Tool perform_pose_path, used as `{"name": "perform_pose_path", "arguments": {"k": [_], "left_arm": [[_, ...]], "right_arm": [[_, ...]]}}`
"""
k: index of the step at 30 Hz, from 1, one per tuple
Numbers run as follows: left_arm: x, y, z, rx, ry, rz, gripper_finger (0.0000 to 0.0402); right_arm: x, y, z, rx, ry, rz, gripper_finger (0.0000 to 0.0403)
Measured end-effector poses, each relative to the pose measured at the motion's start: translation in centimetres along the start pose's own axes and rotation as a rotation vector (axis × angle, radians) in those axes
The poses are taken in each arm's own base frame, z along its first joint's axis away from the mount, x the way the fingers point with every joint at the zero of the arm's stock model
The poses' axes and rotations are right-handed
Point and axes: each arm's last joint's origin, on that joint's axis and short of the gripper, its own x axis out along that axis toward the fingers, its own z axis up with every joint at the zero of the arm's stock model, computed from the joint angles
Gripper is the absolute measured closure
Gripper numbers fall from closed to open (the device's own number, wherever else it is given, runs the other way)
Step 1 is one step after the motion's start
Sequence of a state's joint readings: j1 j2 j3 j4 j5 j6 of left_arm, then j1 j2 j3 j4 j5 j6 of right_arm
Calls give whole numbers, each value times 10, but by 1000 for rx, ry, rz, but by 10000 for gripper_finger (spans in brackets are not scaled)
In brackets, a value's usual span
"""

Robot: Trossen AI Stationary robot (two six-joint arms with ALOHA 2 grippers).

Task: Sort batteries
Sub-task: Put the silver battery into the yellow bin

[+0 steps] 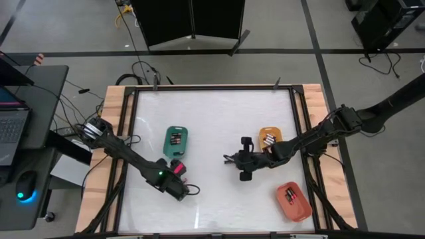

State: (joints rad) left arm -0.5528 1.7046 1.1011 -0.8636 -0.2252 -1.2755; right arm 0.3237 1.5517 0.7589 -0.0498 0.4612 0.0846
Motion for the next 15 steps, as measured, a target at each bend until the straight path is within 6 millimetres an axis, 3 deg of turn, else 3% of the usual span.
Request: {"name": "perform_pose_path", "arguments": {"k": [7,11,15], "left_arm": [[-37,-11,25,138,-292,24,359],[-40,-8,36,188,-455,-7,359],[-30,-7,52,248,-610,-106,359]], "right_arm": [[-16,8,-5,-24,25,-66,394],[-28,7,-3,-1,-16,-87,395],[-30,6,-7,44,-153,-16,395]]}}
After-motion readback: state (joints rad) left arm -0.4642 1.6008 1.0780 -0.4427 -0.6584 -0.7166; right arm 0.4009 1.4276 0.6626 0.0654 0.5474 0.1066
